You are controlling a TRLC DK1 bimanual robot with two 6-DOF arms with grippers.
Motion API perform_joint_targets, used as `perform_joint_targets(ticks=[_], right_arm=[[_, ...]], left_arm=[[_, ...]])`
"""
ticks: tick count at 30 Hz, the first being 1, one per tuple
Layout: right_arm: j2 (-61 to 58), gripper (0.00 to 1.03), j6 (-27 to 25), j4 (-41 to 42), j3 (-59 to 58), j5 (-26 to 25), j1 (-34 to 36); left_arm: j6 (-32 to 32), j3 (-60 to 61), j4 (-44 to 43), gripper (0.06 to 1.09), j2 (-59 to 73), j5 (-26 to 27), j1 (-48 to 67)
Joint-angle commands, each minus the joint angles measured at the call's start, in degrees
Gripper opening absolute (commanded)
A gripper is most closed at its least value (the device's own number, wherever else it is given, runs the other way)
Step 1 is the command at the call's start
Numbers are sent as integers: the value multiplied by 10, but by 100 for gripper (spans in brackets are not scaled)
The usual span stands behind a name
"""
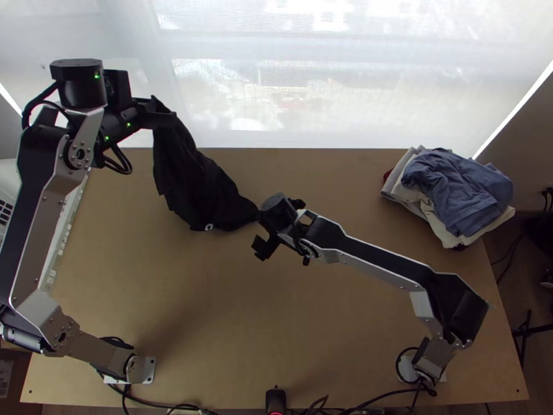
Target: Fold the t-shirt
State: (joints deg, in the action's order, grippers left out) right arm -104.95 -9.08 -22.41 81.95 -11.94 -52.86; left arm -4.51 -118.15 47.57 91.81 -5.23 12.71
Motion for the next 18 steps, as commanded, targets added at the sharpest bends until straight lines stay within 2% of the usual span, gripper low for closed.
perform_joint_targets(ticks=[1,10,16,18], right_arm=[[-82,98,-1,114,-4,2,-13],[-126,97,-16,199,4,2,-5],[-171,91,-26,298,14,1,0],[-194,91,-30,306,30,1,4]], left_arm=[[-10,51,-6,9,-22,0,13],[-8,122,-14,9,-68,0,36],[-8,194,-24,9,-110,0,36],[-10,216,-35,9,-120,0,36]])
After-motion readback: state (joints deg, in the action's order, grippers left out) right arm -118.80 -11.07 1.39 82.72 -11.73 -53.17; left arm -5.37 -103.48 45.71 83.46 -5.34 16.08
